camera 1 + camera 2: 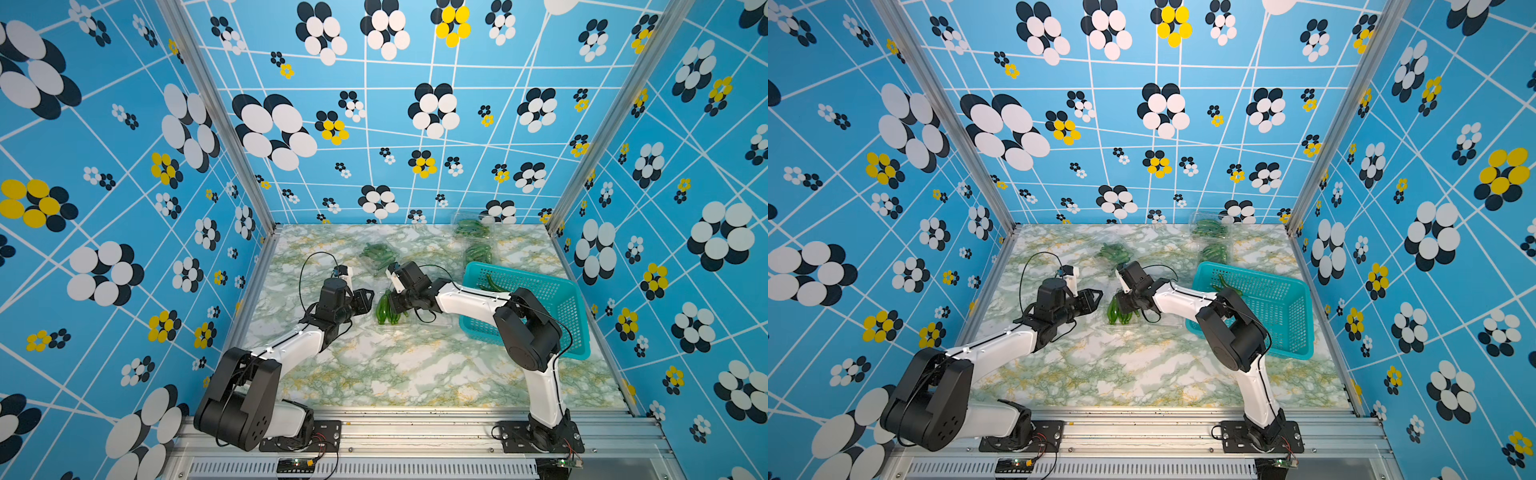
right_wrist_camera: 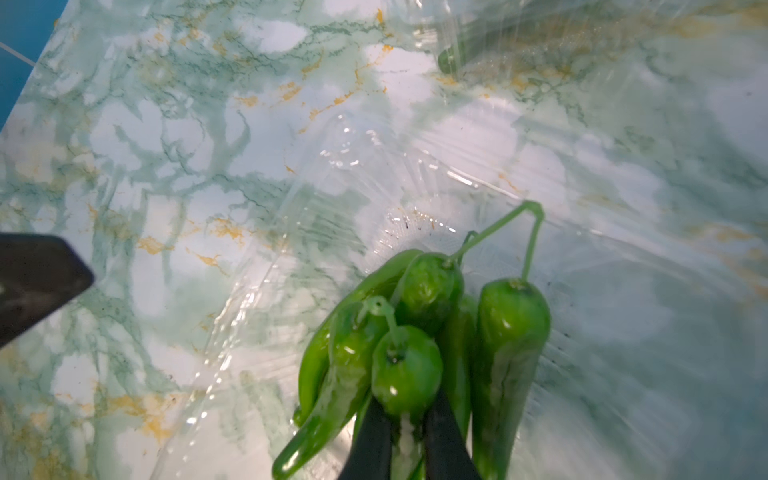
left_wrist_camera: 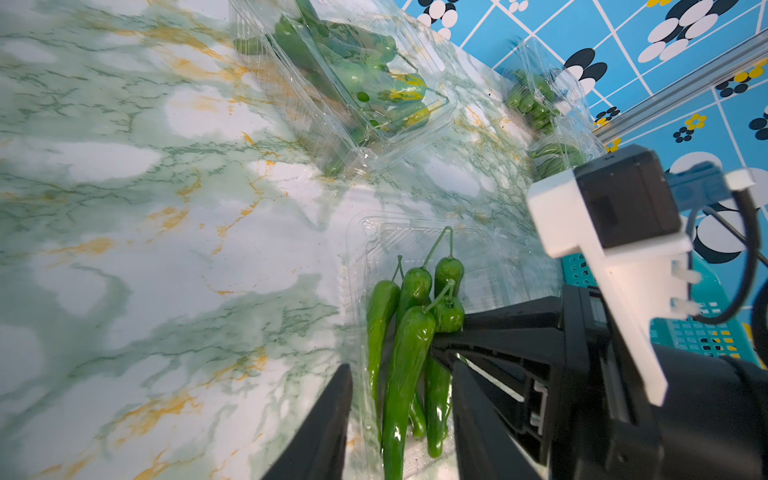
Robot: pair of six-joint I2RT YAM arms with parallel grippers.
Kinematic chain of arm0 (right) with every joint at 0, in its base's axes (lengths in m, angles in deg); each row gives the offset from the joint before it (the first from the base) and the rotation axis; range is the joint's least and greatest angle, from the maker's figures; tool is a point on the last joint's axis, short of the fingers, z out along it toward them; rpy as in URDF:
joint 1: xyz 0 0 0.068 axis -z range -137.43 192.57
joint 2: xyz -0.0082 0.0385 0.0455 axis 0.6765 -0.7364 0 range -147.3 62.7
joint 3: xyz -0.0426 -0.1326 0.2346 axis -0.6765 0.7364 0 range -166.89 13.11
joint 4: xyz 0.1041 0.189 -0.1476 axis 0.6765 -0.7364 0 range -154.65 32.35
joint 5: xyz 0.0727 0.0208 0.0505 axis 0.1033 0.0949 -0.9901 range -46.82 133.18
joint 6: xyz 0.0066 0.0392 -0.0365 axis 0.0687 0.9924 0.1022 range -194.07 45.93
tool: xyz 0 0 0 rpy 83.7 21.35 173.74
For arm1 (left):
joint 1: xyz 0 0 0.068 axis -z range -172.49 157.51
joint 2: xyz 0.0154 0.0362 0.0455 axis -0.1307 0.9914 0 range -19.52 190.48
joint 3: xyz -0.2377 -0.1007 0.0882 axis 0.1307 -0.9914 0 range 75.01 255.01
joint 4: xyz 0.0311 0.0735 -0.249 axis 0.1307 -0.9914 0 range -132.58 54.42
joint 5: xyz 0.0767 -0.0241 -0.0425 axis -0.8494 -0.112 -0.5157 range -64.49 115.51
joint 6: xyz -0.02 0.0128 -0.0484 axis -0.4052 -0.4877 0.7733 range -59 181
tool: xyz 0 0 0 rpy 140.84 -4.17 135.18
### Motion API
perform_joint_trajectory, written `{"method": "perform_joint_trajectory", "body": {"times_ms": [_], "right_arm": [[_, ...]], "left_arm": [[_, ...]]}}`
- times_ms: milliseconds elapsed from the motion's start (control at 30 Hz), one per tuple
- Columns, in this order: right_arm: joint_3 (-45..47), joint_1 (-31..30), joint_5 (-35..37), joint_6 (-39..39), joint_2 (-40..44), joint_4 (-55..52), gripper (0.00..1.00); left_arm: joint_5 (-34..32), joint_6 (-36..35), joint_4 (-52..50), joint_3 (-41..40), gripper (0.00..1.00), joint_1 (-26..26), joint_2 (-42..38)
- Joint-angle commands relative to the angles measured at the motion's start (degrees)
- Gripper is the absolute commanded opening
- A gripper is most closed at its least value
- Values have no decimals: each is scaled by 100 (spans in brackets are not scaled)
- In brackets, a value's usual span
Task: Take small green peppers out of containers
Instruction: Pick up the green pepper from the packing box.
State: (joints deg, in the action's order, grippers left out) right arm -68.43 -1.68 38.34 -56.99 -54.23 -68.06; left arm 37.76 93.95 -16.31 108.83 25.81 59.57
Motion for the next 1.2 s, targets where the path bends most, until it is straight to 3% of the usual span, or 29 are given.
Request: {"method": "perform_joint_trajectory", "body": {"times_ms": [0,267,400,533,667,867,1167], "right_arm": [[207,-16,52,-104,684,-109,3],[497,11,219,-186,1289,-39,3],[1039,108,962,-158,1801,347,3],[1784,381,1908,-5,2485,839,3],[2353,892,2317,233,3150,1022,3],[2920,1662,3335,660,3957,710,3],[3037,2363,3726,1531,3351,165,3]], "left_arm": [[84,-86,54,98,41,35,-1],[144,-133,178,24,41,34,-139],[729,-181,671,-41,41,106,-171],[1098,-703,857,63,41,682,-336],[1398,-1227,516,430,41,1282,-190],[2191,-1283,354,887,41,1529,483],[2131,-1524,-53,1118,42,1720,684]]}}
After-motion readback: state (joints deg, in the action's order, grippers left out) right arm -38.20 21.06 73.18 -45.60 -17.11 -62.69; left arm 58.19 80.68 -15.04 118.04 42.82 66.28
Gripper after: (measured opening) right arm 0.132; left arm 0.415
